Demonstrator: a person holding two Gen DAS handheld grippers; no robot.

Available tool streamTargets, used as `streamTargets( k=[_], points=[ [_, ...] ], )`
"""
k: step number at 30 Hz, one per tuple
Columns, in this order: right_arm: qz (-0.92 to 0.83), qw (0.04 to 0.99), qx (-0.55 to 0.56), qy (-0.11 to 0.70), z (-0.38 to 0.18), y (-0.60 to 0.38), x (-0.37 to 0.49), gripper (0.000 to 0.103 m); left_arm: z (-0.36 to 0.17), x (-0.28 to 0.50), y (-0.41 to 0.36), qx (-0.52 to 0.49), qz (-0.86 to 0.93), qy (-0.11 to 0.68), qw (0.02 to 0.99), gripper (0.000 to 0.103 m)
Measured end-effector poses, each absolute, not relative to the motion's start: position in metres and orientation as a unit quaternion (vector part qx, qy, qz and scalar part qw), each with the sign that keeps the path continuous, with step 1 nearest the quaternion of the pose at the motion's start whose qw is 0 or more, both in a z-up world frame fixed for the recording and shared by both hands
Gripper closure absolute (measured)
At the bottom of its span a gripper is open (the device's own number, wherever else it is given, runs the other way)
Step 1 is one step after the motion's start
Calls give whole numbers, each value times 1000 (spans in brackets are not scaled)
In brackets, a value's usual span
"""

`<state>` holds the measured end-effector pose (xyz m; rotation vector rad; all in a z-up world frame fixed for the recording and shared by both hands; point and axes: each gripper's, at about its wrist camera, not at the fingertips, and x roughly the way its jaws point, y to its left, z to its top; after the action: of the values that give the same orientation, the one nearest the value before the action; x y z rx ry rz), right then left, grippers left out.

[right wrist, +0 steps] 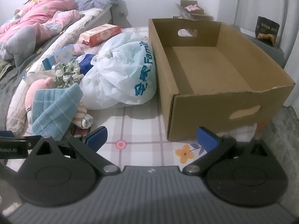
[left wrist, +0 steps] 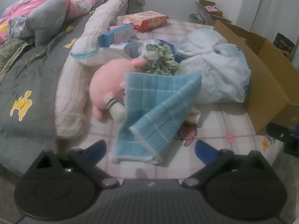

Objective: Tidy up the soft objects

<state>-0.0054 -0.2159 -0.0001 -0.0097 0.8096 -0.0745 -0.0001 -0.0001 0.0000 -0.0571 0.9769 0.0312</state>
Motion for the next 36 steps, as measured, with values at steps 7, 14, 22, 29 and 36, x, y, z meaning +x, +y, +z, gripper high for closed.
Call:
streamTargets(
  k=[7, 14, 22, 29, 36],
  points=[
    [-35, 919, -5, 394, 0, -215, -5, 1, 2, -1, -2, -25, 15, 467, 884, 2],
    [-35, 919, -9, 394, 0, -214, -5, 1, 1, -2, 0, -23, 13, 467, 884, 2],
    [-36, 919, -8, 393, 0, -214, -4, 1, 2, 0, -1, -25, 14, 467, 884, 2],
    [-36, 919, -8, 394, 0, -214, -5, 1, 2, 0, 0, -27, 13, 470, 882, 2],
    [-36, 919, -8, 394, -1, -213, -4, 1, 1, 0, 0, -25, 13, 470, 882, 2]
  ],
)
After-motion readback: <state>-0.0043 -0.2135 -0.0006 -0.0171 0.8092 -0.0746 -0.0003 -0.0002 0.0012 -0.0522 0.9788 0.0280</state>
